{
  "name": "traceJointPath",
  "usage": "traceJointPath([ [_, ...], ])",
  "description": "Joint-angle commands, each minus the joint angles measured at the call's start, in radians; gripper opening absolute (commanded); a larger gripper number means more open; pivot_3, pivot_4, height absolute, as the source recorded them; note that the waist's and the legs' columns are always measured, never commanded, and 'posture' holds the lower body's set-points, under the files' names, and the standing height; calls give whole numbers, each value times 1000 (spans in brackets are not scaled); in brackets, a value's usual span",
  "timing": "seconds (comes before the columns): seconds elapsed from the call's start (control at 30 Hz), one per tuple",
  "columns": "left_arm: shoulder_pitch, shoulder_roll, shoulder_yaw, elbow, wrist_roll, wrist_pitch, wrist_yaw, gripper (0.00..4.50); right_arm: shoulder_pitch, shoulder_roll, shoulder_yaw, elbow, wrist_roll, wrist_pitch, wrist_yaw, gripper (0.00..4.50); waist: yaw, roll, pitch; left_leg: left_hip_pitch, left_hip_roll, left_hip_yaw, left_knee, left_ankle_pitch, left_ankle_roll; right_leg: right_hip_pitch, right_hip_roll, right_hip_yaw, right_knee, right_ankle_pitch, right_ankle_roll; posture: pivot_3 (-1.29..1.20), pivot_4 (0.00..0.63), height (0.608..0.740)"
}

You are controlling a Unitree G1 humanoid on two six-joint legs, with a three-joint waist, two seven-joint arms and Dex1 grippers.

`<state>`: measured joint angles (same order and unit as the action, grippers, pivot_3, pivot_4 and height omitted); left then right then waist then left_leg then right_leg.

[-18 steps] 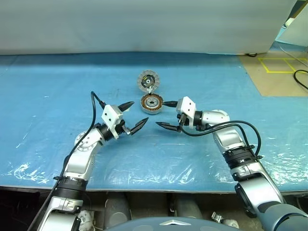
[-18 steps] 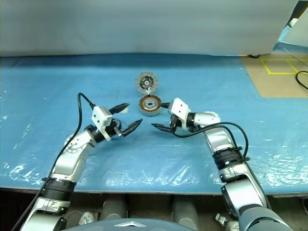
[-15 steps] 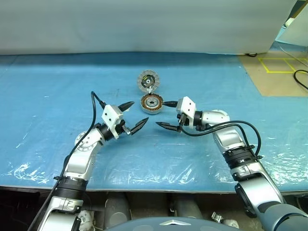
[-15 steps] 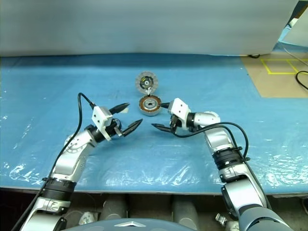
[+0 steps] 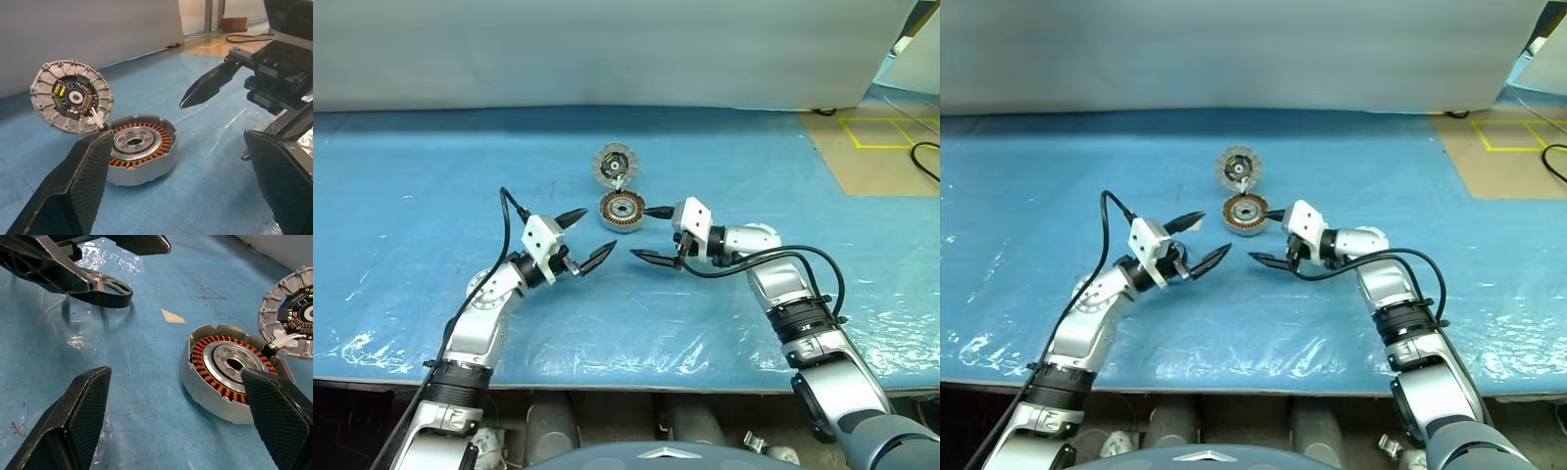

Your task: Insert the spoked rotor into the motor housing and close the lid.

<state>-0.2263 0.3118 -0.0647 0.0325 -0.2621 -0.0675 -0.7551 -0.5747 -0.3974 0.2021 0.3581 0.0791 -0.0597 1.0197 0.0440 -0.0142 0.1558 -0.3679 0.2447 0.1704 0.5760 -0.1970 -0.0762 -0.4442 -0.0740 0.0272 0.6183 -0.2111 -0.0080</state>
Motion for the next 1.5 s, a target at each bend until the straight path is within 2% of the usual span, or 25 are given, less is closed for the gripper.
traceJointPath([
  [0.03, 3, 8, 5, -40, -8, -3, -3, 4500, -8, -6, -11, -23, 7, -13, -3, 4472, 0, 0, 0, 0, 0, 0, 0, 0, 0, 0, 0, 0, 0, 0, 0, 0, 150, 740],
  [0.7, 64, 46, 23, -79, -27, -5, -17, 4500, -14, 4, -24, -24, 30, -12, -1, 4472, 0, 0, 0, 0, 0, 0, 0, 0, 0, 0, 0, 0, 0, 0, 0, 0, 150, 740],
  [0.9, 91, 58, 32, -100, -32, 0, -23, 4500, -43, -6, 7, -22, -30, -21, -26, 4472, -1, 0, 0, 0, 0, 0, 0, 0, 0, 0, 0, 0, 0, 0, 0, 0, 150, 740],
  [1.03, 115, 76, 43, -124, -45, 9, -26, 4500, -123, -24, 48, 5, -92, 30, -10, 4472, -4, 0, 0, 1, 0, 0, 0, 0, 0, 0, 0, 0, 1, 0, 0, 0, 150, 740],
  [1.2, 151, 100, 56, -145, -58, 20, -33, 4500, -291, -48, 124, 76, -152, 71, 104, 4472, -3, 0, 0, 1, 0, 0, 0, 0, 0, 0, 0, 0, 1, 0, 0, 0, 150, 740],
  [1.37, 154, 104, 63, -153, -59, 24, -20, 4500, -463, -47, 219, 236, -251, 2, 190, 4472, -2, 0, 0, 0, 0, 0, 1, 0, 0, 0, 0, 0, 1, 0, 0, 0, 150, 740],
  [1.5, 159, 99, 63, -161, -56, 23, -6, 4500, -538, -29, 298, 384, -345, -120, 209, 4472, -2, 0, 0, 0, 0, 0, 1, 0, 0, 0, 0, -1, 1, 0, 0, 0, 150, 740],
])
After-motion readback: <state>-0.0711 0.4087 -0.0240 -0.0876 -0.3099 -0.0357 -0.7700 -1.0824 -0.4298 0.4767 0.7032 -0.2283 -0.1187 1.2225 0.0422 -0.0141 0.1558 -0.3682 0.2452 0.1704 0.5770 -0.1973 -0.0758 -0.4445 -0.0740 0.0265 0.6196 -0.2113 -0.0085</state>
